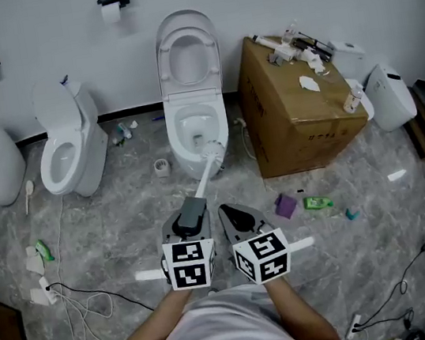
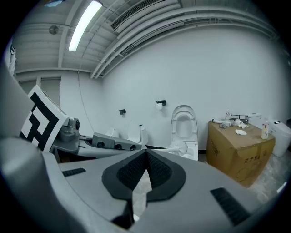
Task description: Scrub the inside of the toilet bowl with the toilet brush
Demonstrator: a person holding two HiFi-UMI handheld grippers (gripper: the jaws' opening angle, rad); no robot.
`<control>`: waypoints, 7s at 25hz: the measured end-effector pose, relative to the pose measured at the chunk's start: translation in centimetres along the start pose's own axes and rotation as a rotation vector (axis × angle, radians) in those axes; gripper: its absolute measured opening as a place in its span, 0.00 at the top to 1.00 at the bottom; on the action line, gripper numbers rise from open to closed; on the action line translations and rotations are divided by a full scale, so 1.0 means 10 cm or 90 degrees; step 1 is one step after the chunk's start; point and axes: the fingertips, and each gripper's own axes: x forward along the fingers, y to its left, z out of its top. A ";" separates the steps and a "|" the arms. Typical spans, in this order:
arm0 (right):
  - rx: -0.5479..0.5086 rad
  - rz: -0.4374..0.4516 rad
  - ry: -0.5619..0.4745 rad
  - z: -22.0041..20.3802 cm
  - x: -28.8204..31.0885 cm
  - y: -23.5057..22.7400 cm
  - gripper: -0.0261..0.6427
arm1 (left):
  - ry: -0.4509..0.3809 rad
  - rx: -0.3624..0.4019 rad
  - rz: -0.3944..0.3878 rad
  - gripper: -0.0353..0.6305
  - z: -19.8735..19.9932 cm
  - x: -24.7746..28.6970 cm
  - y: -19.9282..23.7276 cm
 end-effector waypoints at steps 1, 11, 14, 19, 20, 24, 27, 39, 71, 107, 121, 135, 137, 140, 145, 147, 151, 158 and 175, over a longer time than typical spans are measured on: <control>0.002 0.003 0.000 0.00 0.05 -0.05 0.96 | 0.001 0.000 0.002 0.71 0.01 0.07 0.01; 0.012 0.037 0.008 0.26 0.72 -0.80 0.96 | 0.027 -0.014 0.033 0.71 0.34 0.99 0.09; 0.015 0.051 0.015 0.36 0.94 -1.08 0.96 | 0.036 -0.020 0.046 0.71 0.47 1.31 0.10; 0.014 0.073 0.032 0.51 1.28 -1.50 0.96 | 0.051 -0.034 0.066 0.71 0.67 1.80 0.14; 0.015 0.076 0.035 0.53 1.33 -1.57 0.96 | 0.055 -0.036 0.069 0.71 0.71 1.87 0.15; 0.022 0.088 0.042 0.63 1.52 -1.87 0.96 | 0.073 -0.038 0.084 0.71 0.82 2.19 0.17; 0.027 0.095 0.045 0.67 1.63 -2.09 0.96 | 0.081 -0.035 0.095 0.71 0.87 2.42 0.16; 0.039 0.112 0.056 0.66 1.96 -2.62 0.96 | 0.111 -0.044 0.115 0.71 0.94 2.93 0.15; 0.082 0.069 0.209 -0.25 4.51 -3.29 0.96 | 0.308 -0.111 0.029 0.71 -0.21 4.83 1.46; 0.168 -0.003 0.273 -1.27 5.57 -3.91 0.96 | 0.286 -0.085 -0.089 0.71 -0.68 6.96 1.93; 0.180 0.016 0.278 -1.30 6.03 -3.90 0.96 | 0.279 -0.071 -0.054 0.71 -0.53 7.18 2.44; 0.164 0.042 0.298 -1.35 5.92 -3.76 0.96 | 0.279 -0.077 0.025 0.71 -0.57 6.91 2.86; 0.161 0.041 0.300 -1.36 5.86 -3.78 0.96 | 0.282 -0.079 0.037 0.71 -0.60 6.85 2.88; 0.157 0.039 0.303 -1.38 5.81 -3.79 0.96 | 0.295 -0.079 0.053 0.71 -0.66 6.76 2.91; 0.152 0.046 0.299 -1.37 5.79 -3.72 0.96 | 0.312 -0.081 0.077 0.71 -0.76 6.56 2.98; 0.151 0.050 0.298 -1.36 5.76 -3.67 0.96 | 0.322 -0.078 0.084 0.71 -0.79 6.48 2.98; 0.146 0.058 0.296 -1.34 5.67 -3.59 0.96 | 0.334 -0.072 0.093 0.71 -0.83 6.32 2.94; 0.130 0.070 0.303 -1.35 5.45 -3.45 0.96 | 0.360 -0.063 0.105 0.71 -0.96 6.02 2.77; 0.116 0.075 0.294 -1.38 4.87 -3.29 0.96 | 0.399 -0.076 0.064 0.71 -1.41 5.40 2.05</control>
